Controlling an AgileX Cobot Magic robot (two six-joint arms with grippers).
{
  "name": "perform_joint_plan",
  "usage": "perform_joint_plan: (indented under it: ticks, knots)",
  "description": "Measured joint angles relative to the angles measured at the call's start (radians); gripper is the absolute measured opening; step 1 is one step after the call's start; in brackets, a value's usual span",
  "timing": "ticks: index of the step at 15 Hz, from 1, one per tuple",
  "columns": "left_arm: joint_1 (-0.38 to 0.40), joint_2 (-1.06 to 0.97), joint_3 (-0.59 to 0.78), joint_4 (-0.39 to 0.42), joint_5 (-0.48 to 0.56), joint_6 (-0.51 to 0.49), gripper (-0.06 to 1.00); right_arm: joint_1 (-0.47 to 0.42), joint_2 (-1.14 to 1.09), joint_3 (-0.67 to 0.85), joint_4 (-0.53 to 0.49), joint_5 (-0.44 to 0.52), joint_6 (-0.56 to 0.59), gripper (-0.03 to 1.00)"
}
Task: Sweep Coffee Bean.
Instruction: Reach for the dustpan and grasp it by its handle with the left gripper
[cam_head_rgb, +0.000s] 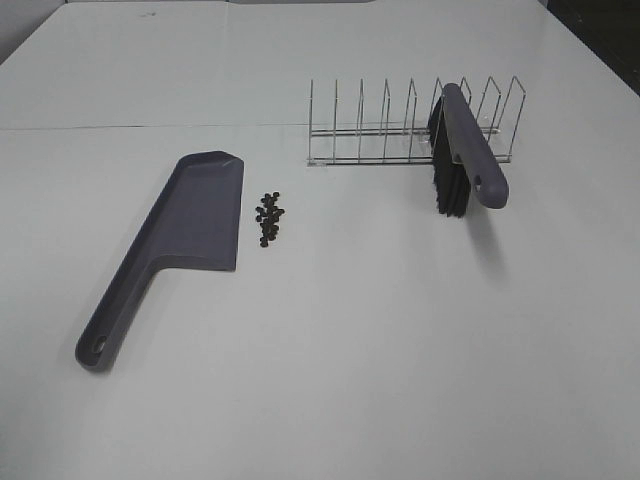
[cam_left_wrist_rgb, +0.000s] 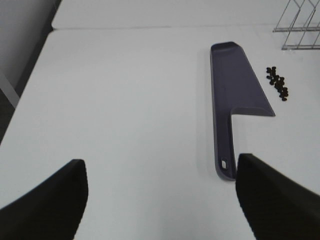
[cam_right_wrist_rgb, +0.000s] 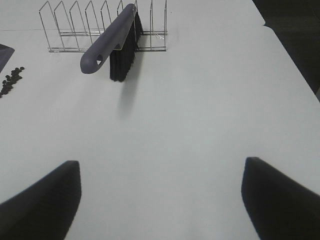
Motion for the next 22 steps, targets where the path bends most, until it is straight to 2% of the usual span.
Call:
perform_joint_plan:
  ticks: [2, 5, 6, 8, 9, 11, 13, 17, 22]
  knots:
    - [0.0, 0.159, -0.054, -0.028, -0.013, 0.0, 0.76, 0.0, 0.0, 0.0, 0.0, 0.0, 0.0, 0.77]
    - [0.0, 0.479, -0.237, -0.089, 0.001, 0.003, 0.76, 0.0, 0.0, 0.0, 0.0, 0.0, 0.0, 0.77]
    - [0.0, 0.52, -0.266, -0.101, 0.009, 0.008, 0.76, 0.0, 0.0, 0.0, 0.0, 0.0, 0.0, 0.77]
    - [0.0, 0.702, -0.402, -0.166, 0.057, 0.048, 0.76, 0.0, 0.0, 0.0, 0.0, 0.0, 0.0, 0.77]
    - [0.0, 0.855, -0.534, -0.205, 0.123, 0.091, 0.76, 0.0, 0.0, 0.0, 0.0, 0.0, 0.0, 0.77]
    - [-0.003, 0.991, -0.647, -0.23, 0.201, 0.105, 0.76, 0.0, 0.0, 0.0, 0.0, 0.0, 0.0, 0.77]
    - [-0.032, 1.083, -0.704, -0.23, 0.24, 0.108, 0.76, 0.0, 0.0, 0.0, 0.0, 0.0, 0.0, 0.77]
    - [-0.139, 1.288, -0.767, -0.188, 0.274, 0.101, 0.76, 0.0, 0.0, 0.0, 0.0, 0.0, 0.0, 0.77]
    - [-0.163, 1.483, -0.771, -0.141, 0.234, 0.069, 0.76, 0.0, 0.0, 0.0, 0.0, 0.0, 0.0, 0.77]
